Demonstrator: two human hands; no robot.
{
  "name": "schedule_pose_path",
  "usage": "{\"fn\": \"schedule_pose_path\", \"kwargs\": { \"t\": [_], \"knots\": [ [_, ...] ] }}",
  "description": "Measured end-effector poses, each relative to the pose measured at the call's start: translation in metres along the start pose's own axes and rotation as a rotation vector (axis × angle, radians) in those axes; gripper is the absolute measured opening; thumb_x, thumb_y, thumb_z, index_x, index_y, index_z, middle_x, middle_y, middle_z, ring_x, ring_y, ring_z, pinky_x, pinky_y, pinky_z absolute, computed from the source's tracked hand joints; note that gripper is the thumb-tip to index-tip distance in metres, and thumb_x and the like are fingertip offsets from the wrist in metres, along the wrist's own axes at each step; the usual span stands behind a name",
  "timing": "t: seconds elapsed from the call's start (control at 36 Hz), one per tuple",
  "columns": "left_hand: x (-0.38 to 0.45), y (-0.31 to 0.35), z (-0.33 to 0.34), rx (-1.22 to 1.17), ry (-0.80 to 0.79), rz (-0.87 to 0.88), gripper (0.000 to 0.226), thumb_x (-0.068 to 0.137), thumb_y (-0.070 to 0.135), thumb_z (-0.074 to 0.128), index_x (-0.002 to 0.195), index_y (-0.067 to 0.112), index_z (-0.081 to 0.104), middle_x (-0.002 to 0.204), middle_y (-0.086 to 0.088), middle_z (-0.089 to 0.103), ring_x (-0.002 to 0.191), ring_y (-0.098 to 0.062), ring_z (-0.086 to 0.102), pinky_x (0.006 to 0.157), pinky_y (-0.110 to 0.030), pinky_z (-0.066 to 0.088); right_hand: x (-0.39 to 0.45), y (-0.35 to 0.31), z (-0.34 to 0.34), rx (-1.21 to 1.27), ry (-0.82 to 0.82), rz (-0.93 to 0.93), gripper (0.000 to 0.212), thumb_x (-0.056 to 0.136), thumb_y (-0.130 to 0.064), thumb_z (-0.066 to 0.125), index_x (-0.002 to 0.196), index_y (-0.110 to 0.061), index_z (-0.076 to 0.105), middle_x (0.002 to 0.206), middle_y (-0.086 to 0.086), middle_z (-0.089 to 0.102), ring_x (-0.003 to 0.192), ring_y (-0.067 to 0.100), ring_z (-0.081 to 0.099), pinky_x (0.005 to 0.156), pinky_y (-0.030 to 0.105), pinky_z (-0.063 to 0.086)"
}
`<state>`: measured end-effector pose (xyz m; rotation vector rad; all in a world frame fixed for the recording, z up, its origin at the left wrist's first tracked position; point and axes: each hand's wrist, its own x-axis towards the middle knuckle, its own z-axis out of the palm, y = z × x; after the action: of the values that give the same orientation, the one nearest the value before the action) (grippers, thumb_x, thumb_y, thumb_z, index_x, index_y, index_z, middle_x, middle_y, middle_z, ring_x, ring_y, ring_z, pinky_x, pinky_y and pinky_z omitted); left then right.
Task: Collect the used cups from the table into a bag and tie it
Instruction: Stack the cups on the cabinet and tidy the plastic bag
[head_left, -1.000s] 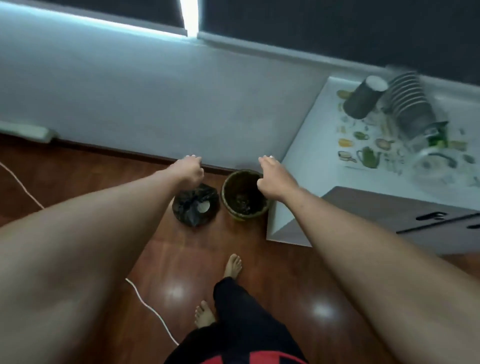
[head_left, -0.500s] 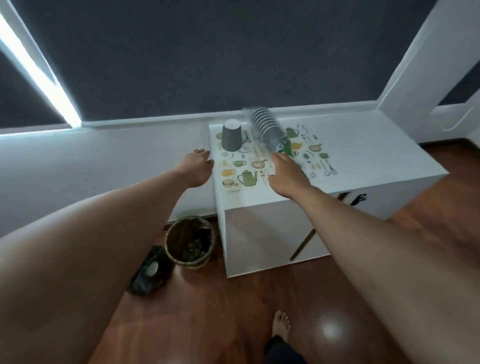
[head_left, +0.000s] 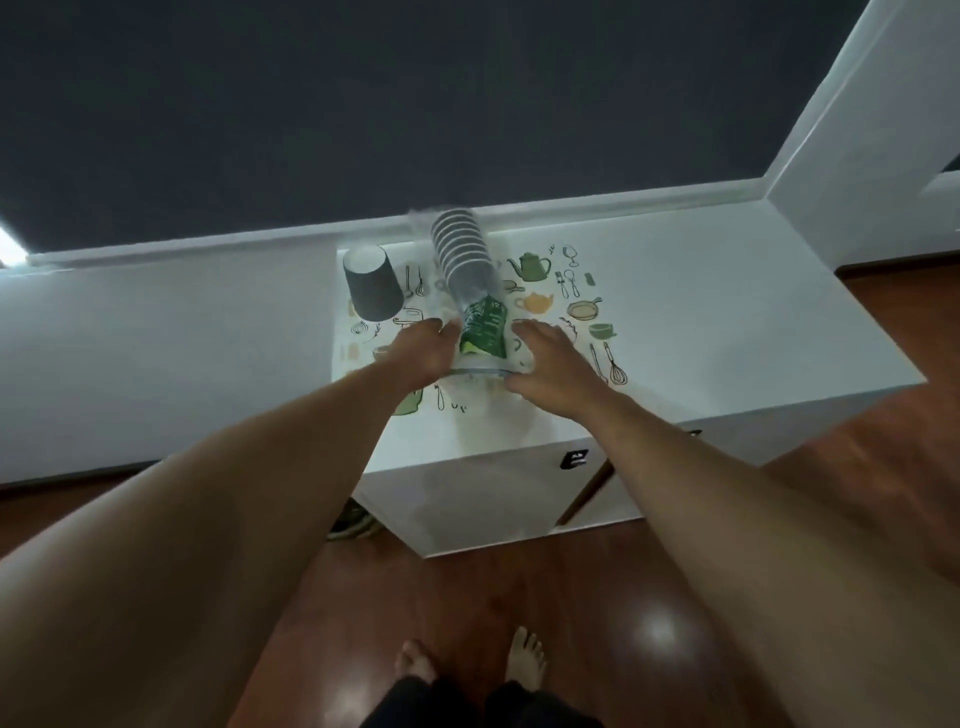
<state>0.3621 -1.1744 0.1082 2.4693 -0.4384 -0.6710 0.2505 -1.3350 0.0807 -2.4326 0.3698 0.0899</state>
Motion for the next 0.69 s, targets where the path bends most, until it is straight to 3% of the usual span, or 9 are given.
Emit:
{"fn": "schedule_pose_path", "kwargs": {
  "t": [0.11,0.22,0.33,0.44,0.56,0.69],
  "knots": [
    [0.023,0.005,0.006,-0.205,-0.014,-0.104,0.065,0.104,0.05,0.026,0.124,-0.002,0.059,0.126,-0.023,0.061,0.11,-0.034,0.059,0.094,-0.036,0.045,0.01,0.002,0.011,0.007,0.002,-0.102,0.081,0.076,-0.049,0.066,0.146,-0.025,0.034,0.152,0.0,0.035,0.137,0.023,0.033,0.108,0.043,0.035],
    [0.037,0.006,0.017,-0.489,-0.099,-0.194,0.057,0.101,0.053,0.036,0.106,0.003,0.061,0.1,-0.014,0.066,0.078,-0.025,0.062,0.068,-0.032,0.052,0.009,0.014,0.014,-0.032,0.187,-0.048,0.059,0.087,-0.027,0.06,0.143,-0.013,0.045,0.141,0.007,0.048,0.129,0.026,0.045,0.1,0.042,0.044],
    [0.05,0.018,0.019,-0.688,-0.165,-0.228,0.055,0.1,0.055,0.039,0.109,0.003,0.059,0.094,-0.015,0.067,0.084,-0.03,0.065,0.085,-0.044,0.056,0.009,0.032,-0.003,0.007,0.473,0.036,0.031,0.091,-0.013,0.055,0.119,-0.011,0.067,0.111,0.008,0.056,0.097,0.025,0.058,0.075,0.031,0.047],
    [0.059,0.031,0.015,-0.809,-0.177,-0.263,0.058,0.099,0.056,0.041,0.126,0.006,0.048,0.118,-0.02,0.061,0.108,-0.038,0.064,0.093,-0.048,0.054,0.013,0.042,-0.018,0.094,0.646,0.219,0.029,0.092,-0.01,0.056,0.117,-0.015,0.07,0.105,0.003,0.045,0.081,0.02,0.054,0.072,0.03,0.049],
    [0.072,0.041,0.01,-0.928,-0.169,-0.287,0.058,0.097,0.056,0.046,0.13,0.008,0.047,0.112,-0.017,0.063,0.108,-0.039,0.064,0.091,-0.05,0.055,0.011,0.049,-0.026,0.237,0.756,0.372,0.031,0.09,-0.002,0.053,0.113,-0.012,0.072,0.109,0.008,0.044,0.082,0.019,0.053,0.078,0.022,0.041],
    [0.095,0.063,0.015,-1.001,-0.078,-0.429,0.075,0.086,0.057,0.065,0.142,0.01,0.045,0.125,-0.016,0.064,0.104,-0.036,0.067,0.091,-0.051,0.056,-0.001,0.074,-0.035,0.3,0.775,0.438,0.031,0.085,0.005,0.053,0.107,-0.007,0.072,0.113,0.015,0.048,0.091,0.022,0.054,0.076,0.012,0.034]
  ]
}}
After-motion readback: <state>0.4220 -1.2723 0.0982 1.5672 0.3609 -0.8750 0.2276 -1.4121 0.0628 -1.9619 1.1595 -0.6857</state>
